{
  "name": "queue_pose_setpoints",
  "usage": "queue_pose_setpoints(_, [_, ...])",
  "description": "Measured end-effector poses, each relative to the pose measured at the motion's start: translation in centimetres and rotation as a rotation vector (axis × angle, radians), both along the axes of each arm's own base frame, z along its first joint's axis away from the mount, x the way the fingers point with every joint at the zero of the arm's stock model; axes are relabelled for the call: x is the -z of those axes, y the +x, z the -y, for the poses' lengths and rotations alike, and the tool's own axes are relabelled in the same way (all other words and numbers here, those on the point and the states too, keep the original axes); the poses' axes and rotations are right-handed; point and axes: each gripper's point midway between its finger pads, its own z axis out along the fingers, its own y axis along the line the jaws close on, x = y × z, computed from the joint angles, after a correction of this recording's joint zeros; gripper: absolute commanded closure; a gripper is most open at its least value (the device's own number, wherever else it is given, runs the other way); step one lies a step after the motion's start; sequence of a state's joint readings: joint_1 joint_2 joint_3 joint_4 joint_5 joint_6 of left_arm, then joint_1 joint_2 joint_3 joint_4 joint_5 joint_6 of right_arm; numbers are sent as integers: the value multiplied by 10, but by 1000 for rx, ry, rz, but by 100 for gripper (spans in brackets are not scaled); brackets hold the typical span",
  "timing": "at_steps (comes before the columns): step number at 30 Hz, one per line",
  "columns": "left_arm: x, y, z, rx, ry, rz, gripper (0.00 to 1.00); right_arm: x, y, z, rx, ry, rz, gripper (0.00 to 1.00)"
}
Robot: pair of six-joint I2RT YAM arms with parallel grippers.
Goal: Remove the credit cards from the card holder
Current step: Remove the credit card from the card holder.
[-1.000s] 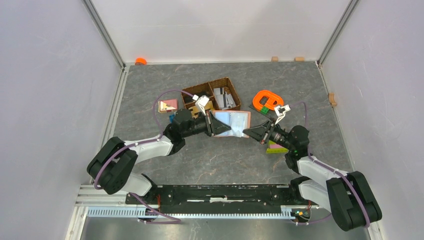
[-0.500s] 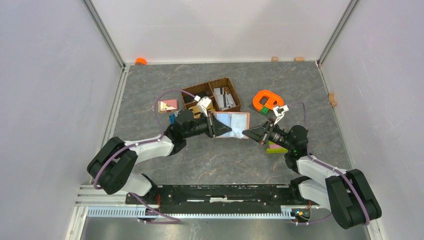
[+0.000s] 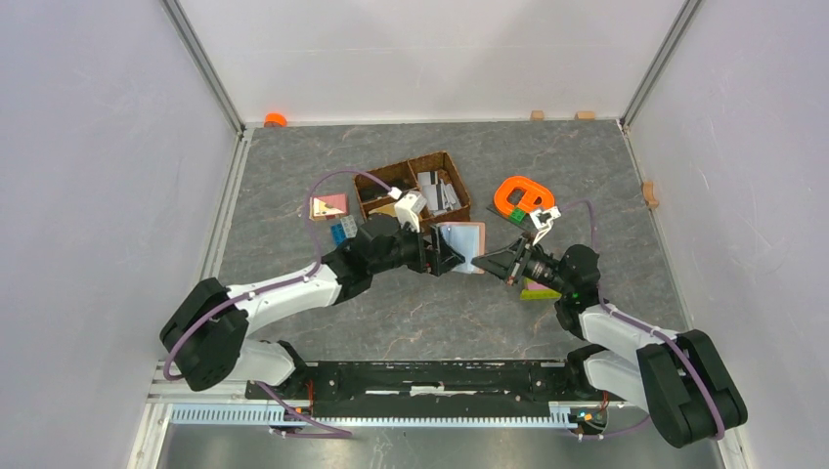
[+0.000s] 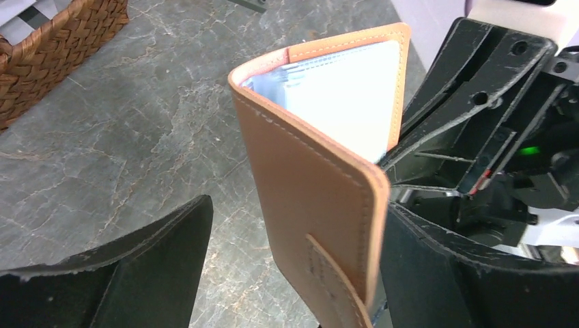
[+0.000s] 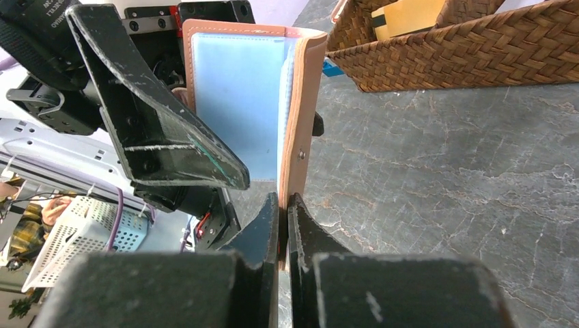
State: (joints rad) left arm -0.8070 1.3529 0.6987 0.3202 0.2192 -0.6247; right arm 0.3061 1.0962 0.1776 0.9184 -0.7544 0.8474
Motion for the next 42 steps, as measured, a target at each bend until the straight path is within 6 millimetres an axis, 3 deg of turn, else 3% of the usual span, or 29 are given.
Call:
queue_pose_setpoints(6, [8,3,2,-32,107,21,11,-6,-2,-3,-13,19,11,100])
queue_pose_setpoints(16, [28,26,-15,-140,233,-34,48,-3,4,2,36,-3,10,100])
queue_pose_setpoints(21, [30,28,-27,-173,244,-34,51,4,6,4,52,-26,-2,100])
queue_pose_setpoints(23, [28,25,-35,-190,241,-22,46,7,6,6,56,-34,-10,100])
queue_pose_setpoints(32, [-5,28,-81,-372,175,90,0,12,11,11,85,-71,-16,100])
queue_pose_setpoints(36, [-11,25,-79,-358,104,120,0,12,11,11,84,-73,-17,100])
queue_pose_setpoints(42, [9,22,-62,-283,125,74,0,9,10,11,80,-65,-11,100])
